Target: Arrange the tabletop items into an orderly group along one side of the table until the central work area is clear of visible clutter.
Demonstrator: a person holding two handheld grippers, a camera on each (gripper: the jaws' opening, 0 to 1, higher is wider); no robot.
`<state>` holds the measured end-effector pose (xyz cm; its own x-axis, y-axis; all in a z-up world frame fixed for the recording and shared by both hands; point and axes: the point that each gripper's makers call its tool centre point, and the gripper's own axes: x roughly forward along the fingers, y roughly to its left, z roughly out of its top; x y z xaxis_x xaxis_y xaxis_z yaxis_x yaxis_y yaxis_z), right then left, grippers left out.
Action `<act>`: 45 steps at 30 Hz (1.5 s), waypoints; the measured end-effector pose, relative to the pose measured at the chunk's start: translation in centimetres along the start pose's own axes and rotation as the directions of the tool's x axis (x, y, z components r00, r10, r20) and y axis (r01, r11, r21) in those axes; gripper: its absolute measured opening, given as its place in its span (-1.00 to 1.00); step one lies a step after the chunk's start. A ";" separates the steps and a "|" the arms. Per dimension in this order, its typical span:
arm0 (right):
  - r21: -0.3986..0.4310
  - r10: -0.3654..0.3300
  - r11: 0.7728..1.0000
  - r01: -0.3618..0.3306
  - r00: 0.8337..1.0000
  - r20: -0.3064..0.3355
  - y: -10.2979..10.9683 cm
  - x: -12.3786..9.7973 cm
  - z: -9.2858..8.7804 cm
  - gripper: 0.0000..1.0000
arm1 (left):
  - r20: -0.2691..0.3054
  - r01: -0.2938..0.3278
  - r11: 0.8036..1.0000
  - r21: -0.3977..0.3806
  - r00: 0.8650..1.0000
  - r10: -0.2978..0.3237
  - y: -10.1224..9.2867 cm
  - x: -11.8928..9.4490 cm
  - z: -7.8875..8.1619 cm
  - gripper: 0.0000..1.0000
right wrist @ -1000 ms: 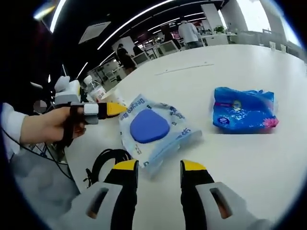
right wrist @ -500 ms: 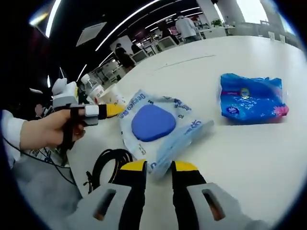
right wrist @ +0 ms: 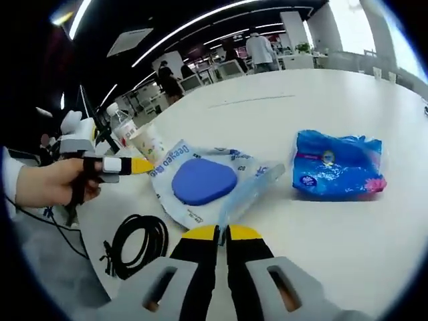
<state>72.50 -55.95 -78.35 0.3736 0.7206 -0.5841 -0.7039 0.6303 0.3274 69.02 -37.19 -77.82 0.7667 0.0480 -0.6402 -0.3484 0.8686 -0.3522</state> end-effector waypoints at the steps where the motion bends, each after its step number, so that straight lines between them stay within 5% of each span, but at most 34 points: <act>1: 0.004 -0.005 1.000 0.005 1.000 0.007 -0.2 0.0 0.3 -1.00 | 0.012 0.002 1.000 0.001 1.000 -0.003 0.0 -0.3 0.2 -1.00; 6: -0.123 -0.001 0.992 0.003 1.000 0.023 -0.5 0.5 2.2 -1.00 | 0.059 0.013 1.000 -0.014 0.998 -0.012 -0.3 -1.1 1.2 -1.00; 11: -0.147 0.002 0.989 0.002 1.000 0.028 -1.1 1.5 4.2 -1.00 | 0.096 0.023 0.996 -0.087 0.995 -0.015 0.1 -1.8 2.1 -1.00; 20: -0.199 -0.023 0.980 0.023 1.000 0.004 -2.8 3.9 6.2 -1.00 | 0.115 0.024 0.998 -0.051 0.993 -0.018 0.3 -0.7 2.5 -1.00; 25: -0.194 -0.038 0.980 0.034 0.999 -0.015 -3.2 4.4 5.8 -1.00 | 0.101 0.017 0.999 -0.048 0.995 -0.012 1.2 0.8 2.7 -1.00; 45: -0.151 -0.059 0.987 0.050 0.996 -0.059 -4.3 5.7 4.0 -1.00 | 0.056 0.010 0.997 -0.077 0.998 -0.005 1.7 1.5 -0.2 -1.00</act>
<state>80.04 -53.46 -80.12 0.3781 0.6637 -0.6454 -0.7675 0.6146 0.1825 69.51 -35.74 -79.51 0.7973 0.0707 -0.5994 -0.3817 0.8283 -0.4101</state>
